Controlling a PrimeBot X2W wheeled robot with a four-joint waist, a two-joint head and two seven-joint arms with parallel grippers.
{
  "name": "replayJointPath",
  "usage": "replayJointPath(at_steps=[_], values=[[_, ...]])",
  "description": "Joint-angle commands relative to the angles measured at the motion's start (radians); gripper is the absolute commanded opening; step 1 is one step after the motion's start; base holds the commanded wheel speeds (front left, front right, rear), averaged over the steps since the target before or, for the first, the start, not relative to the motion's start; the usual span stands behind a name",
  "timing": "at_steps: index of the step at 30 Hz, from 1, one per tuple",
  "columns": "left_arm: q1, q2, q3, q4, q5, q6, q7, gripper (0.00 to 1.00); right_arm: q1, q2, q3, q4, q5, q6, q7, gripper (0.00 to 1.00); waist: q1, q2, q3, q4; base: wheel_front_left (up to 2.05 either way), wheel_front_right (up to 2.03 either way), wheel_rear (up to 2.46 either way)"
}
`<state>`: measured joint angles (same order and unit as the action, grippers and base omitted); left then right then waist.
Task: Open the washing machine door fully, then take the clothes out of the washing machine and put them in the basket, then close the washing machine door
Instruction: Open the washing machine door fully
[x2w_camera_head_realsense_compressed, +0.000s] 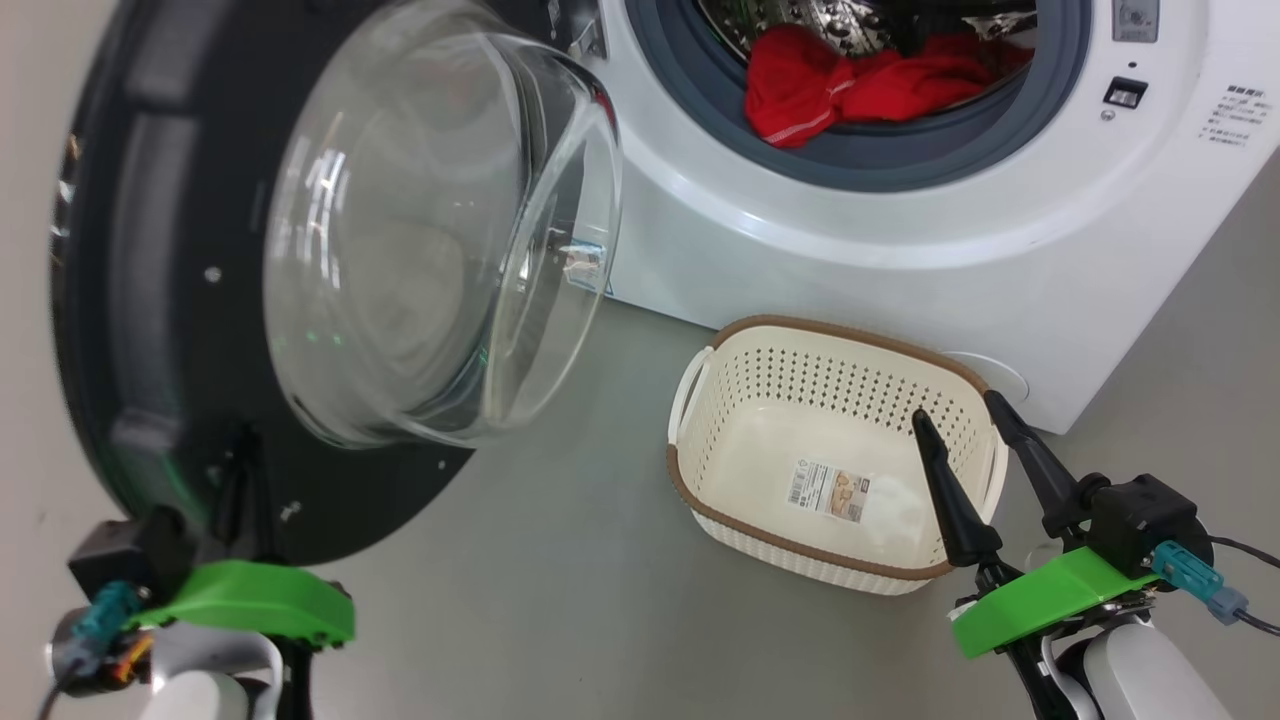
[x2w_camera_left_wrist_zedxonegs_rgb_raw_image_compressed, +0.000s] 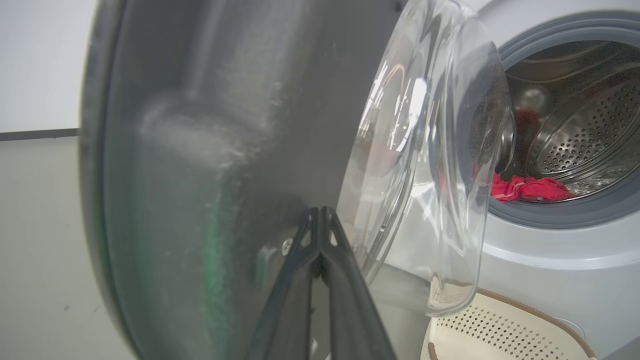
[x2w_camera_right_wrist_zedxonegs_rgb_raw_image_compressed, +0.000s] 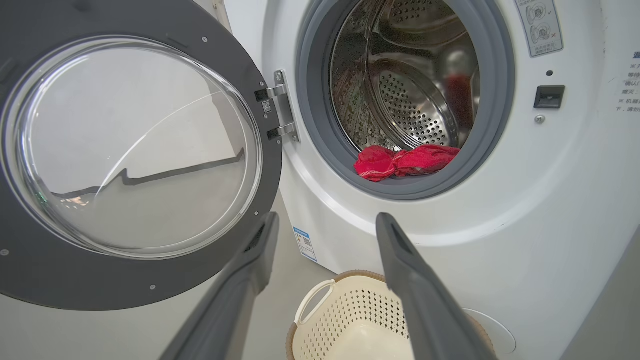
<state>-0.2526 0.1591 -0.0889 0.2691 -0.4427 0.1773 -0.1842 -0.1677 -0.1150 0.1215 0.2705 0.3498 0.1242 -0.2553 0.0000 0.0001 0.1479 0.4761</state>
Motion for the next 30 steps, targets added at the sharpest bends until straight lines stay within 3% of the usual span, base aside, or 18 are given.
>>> replayJointPath(at_steps=[1, 30], values=[[-0.050, 0.050, 0.064, 0.003, -0.008, 0.024, -0.016, 0.00, -0.034, -0.005, 0.031, -0.022, -0.012, 0.007, -0.006, 1.00, 0.0000, -0.0001, 0.012, 0.001, 0.00, 0.00, 0.00], [-0.307, 0.090, 0.190, 0.324, -0.002, -0.015, -0.077, 0.00, -0.064, -0.076, 0.056, -0.012, -0.027, 0.007, -0.006, 1.00, 0.0000, -0.0001, 0.076, 0.004, 0.00, 0.00, 0.00]])
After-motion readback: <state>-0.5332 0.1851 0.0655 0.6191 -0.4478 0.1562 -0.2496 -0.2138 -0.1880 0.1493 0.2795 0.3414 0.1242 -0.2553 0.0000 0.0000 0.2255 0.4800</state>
